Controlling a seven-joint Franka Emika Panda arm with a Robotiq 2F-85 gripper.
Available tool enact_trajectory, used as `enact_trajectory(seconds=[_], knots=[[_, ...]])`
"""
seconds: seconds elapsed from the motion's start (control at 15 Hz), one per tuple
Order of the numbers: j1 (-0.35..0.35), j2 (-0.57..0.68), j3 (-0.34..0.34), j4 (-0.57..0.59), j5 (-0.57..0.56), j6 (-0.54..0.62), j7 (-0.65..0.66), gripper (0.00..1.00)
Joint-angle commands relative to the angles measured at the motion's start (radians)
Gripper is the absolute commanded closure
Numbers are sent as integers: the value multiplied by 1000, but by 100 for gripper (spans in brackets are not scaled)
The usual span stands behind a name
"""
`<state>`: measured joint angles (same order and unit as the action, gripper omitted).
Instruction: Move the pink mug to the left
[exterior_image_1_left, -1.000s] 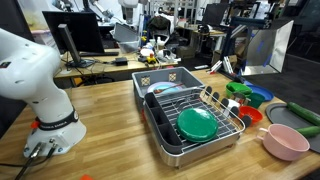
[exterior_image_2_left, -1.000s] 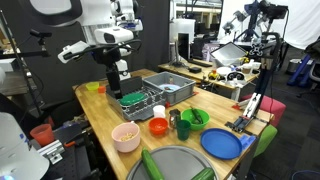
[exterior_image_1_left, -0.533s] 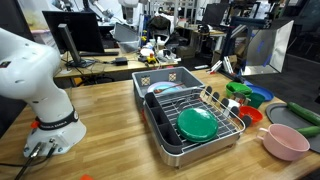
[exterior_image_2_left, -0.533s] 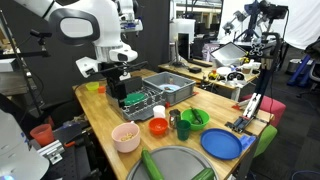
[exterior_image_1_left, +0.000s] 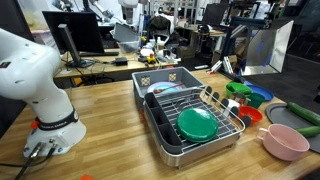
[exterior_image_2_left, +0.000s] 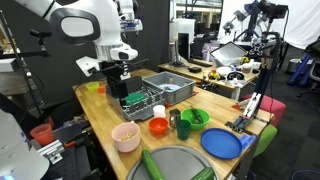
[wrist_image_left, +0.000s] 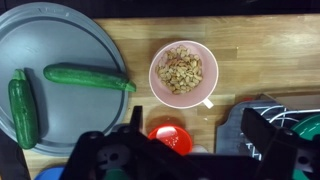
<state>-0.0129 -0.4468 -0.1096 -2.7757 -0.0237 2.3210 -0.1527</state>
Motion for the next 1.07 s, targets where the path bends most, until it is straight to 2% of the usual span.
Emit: enact_trajectory(seconds=[0.0,0.2,0.53,0.6,0.73,1.0], knots=[[22,42,46,1,-51,64,-53,0],[70,112,79,-1,-87,146,-117,0],[157,275,48,-4,-22,353,-378,0],[128,222,81,-4,-43,289,-269,0],[134,276,76,-3,-36,335,-331,0],[135,280,74,1,-36,342,-346,0]])
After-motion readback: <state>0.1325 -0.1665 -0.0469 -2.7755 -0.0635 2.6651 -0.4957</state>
